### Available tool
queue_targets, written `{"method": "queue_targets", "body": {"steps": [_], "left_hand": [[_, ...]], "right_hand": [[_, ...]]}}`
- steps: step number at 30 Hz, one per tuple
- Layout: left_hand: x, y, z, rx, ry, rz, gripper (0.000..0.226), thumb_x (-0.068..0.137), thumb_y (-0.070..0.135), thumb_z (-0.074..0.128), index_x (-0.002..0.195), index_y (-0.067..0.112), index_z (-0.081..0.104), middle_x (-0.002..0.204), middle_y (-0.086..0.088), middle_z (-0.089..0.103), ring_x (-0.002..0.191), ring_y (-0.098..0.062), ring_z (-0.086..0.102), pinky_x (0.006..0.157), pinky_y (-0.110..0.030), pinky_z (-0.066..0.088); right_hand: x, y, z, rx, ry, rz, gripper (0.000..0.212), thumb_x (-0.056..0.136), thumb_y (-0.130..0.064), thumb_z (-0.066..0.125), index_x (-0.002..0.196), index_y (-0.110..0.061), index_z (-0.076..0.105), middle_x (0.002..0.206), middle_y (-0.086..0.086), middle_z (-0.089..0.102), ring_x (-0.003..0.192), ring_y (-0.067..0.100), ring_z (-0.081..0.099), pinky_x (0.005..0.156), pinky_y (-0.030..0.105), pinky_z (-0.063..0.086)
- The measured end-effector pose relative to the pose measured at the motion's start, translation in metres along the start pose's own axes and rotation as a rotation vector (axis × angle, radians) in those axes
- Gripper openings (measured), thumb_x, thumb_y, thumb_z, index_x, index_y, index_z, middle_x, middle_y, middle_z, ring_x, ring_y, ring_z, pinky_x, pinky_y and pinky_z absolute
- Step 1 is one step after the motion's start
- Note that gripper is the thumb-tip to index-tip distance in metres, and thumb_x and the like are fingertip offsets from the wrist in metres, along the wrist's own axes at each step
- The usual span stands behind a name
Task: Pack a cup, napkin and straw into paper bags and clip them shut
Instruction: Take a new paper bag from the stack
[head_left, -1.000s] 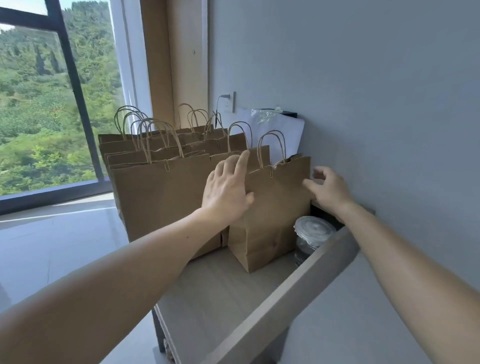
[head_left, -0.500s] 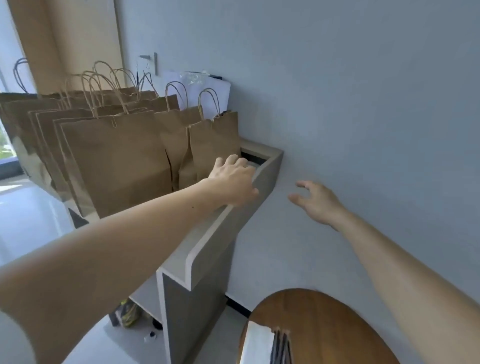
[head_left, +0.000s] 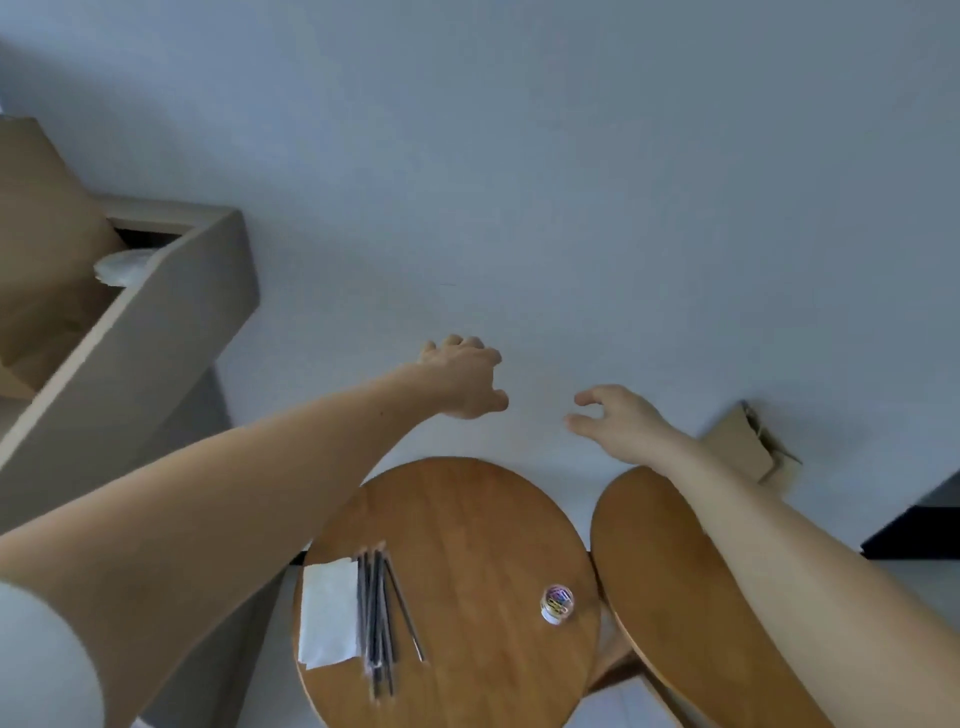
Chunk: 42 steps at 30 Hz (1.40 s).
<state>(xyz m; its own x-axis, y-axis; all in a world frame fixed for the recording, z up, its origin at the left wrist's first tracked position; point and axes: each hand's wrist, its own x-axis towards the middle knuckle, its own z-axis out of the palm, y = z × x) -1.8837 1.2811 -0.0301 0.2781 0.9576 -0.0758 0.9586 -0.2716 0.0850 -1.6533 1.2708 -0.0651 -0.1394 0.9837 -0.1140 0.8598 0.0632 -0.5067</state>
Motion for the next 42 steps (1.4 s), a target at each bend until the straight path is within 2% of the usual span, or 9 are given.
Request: {"method": "queue_targets", "body": {"steps": [10, 13, 16, 18, 22, 24, 29, 37, 42], "left_hand": [[0.138, 0.223, 0.052, -0.045, -0.093, 0.171, 0.064, 0.097, 0.048, 0.048, 0.153, 0.02, 0.032, 0.157, -0.005, 0.032, 0.143, -0.028, 0.028, 0.117, -0.047, 0.025], [0.18, 0.274, 0.079, -0.065, -0.146, 0.173, 0.062, 0.098, 0.046, 0.048, 0.152, 0.02, 0.033, 0.157, -0.004, 0.033, 0.143, -0.027, 0.029, 0.116, -0.046, 0.026], [0.215, 0.314, 0.107, -0.079, -0.212, 0.169, 0.061, 0.097, 0.046, 0.048, 0.151, 0.021, 0.034, 0.156, -0.002, 0.034, 0.142, -0.026, 0.031, 0.116, -0.044, 0.028], [0.235, 0.334, 0.124, -0.099, -0.241, 0.155, 0.06, 0.097, 0.045, 0.048, 0.15, 0.021, 0.036, 0.155, -0.002, 0.036, 0.141, -0.025, 0.032, 0.115, -0.043, 0.03], [0.272, 0.361, 0.149, -0.146, -0.281, 0.129, 0.059, 0.095, 0.043, 0.049, 0.148, 0.022, 0.039, 0.153, 0.0, 0.038, 0.14, -0.023, 0.034, 0.111, -0.041, 0.033], [0.289, 0.368, 0.161, -0.172, -0.287, 0.107, 0.058, 0.094, 0.043, 0.05, 0.148, 0.023, 0.039, 0.153, 0.001, 0.038, 0.14, -0.022, 0.034, 0.11, -0.04, 0.033], [0.318, 0.374, 0.187, -0.224, -0.316, 0.056, 0.058, 0.093, 0.042, 0.051, 0.146, 0.022, 0.042, 0.15, 0.001, 0.041, 0.136, -0.022, 0.037, 0.109, -0.04, 0.036], [0.329, 0.363, 0.218, -0.233, -0.343, 0.011, 0.058, 0.092, 0.044, 0.054, 0.145, 0.025, 0.044, 0.15, 0.002, 0.042, 0.136, -0.021, 0.037, 0.106, -0.039, 0.037], [0.327, 0.351, 0.208, -0.28, -0.309, 0.001, 0.057, 0.092, 0.043, 0.053, 0.145, 0.023, 0.044, 0.149, 0.001, 0.042, 0.135, -0.021, 0.038, 0.103, -0.038, 0.037]], "right_hand": [[0.011, 0.233, -0.071, 0.104, 0.112, 0.196, 0.053, 0.092, -0.051, 0.058, 0.136, -0.021, 0.052, 0.142, -0.001, 0.049, 0.123, 0.017, 0.051, 0.085, 0.025, 0.04], [0.026, 0.3, -0.083, 0.117, 0.128, 0.291, 0.053, 0.094, -0.045, 0.055, 0.133, -0.008, 0.055, 0.137, 0.008, 0.055, 0.119, 0.023, 0.056, 0.081, 0.032, 0.048], [0.037, 0.36, -0.089, 0.154, 0.136, 0.379, 0.048, 0.094, -0.035, 0.054, 0.121, 0.005, 0.057, 0.125, 0.022, 0.058, 0.113, 0.035, 0.057, 0.092, 0.048, 0.048], [0.046, 0.396, -0.092, 0.132, 0.147, 0.407, 0.035, 0.091, -0.034, 0.054, 0.101, -0.003, 0.064, 0.108, 0.017, 0.064, 0.103, 0.031, 0.061, 0.081, 0.046, 0.052], [0.071, 0.453, -0.094, 0.018, 0.211, 0.468, 0.025, 0.089, -0.035, 0.057, 0.076, -0.02, 0.041, 0.084, 0.001, 0.049, 0.093, 0.03, 0.054, 0.069, 0.034, 0.041], [0.088, 0.475, -0.09, -0.055, 0.244, 0.467, 0.021, 0.09, -0.035, 0.058, 0.084, -0.019, 0.048, 0.086, 0.001, 0.05, 0.098, 0.032, 0.053, 0.074, 0.034, 0.038], [0.133, 0.515, -0.072, -0.116, 0.253, 0.536, 0.059, 0.09, -0.049, 0.059, 0.128, -0.007, 0.047, 0.123, 0.013, 0.053, 0.114, 0.031, 0.049, 0.075, 0.033, 0.037], [0.165, 0.531, -0.043, -0.184, 0.257, 0.589, 0.015, 0.098, -0.023, 0.049, 0.091, -0.011, 0.053, 0.068, -0.002, 0.049, 0.061, 0.018, 0.05, 0.049, 0.028, 0.036], [0.153, 0.494, -0.042, -0.132, 0.268, 0.439, 0.015, 0.095, -0.015, 0.052, 0.08, -0.012, 0.051, 0.074, 0.004, 0.06, 0.065, 0.021, 0.056, 0.053, 0.028, 0.043]]}}
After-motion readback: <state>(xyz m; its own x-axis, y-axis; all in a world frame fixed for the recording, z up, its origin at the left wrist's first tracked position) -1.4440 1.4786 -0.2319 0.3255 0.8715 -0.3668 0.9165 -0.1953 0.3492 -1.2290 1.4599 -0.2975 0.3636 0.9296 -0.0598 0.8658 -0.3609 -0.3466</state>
